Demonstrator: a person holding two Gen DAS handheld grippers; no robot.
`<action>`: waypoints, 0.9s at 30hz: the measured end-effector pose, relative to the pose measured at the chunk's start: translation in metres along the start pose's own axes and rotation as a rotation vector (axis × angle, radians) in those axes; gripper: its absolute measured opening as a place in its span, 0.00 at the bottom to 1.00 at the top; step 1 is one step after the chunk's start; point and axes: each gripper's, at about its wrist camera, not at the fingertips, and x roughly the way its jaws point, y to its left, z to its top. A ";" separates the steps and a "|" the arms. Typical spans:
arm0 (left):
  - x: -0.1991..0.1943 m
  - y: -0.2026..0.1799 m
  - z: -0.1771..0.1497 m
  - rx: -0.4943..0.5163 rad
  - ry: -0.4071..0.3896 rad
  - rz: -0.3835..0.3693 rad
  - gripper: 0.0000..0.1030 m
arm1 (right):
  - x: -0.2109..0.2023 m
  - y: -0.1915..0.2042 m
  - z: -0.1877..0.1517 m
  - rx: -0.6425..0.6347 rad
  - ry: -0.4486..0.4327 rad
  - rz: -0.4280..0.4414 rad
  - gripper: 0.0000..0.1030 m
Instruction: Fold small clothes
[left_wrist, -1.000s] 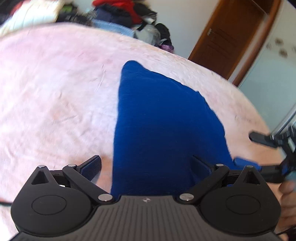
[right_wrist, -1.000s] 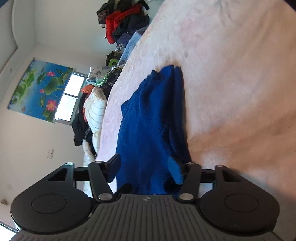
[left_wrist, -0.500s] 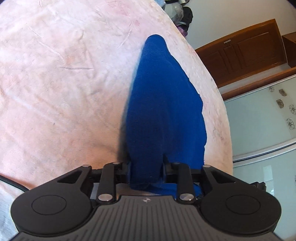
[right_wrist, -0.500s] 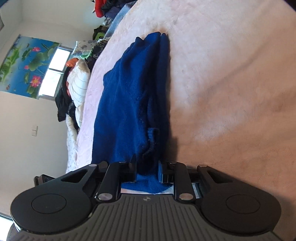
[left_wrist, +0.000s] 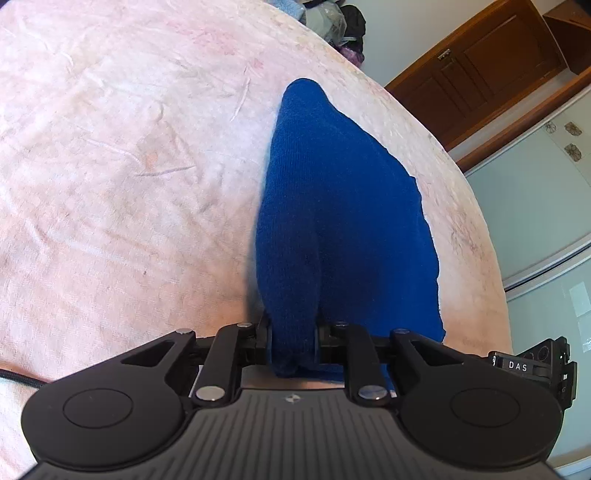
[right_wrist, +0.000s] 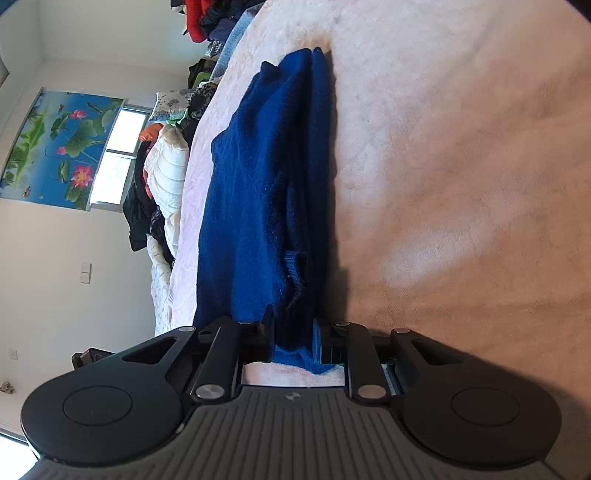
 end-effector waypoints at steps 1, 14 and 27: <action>0.001 -0.001 0.000 0.013 -0.001 0.007 0.19 | 0.000 -0.002 0.001 0.006 0.001 0.000 0.18; -0.044 -0.056 -0.066 0.438 -0.292 0.289 0.69 | -0.027 0.090 -0.092 -0.567 -0.259 -0.336 0.32; 0.012 -0.077 -0.080 0.566 -0.302 0.335 0.70 | 0.022 0.092 -0.080 -0.670 -0.233 -0.384 0.41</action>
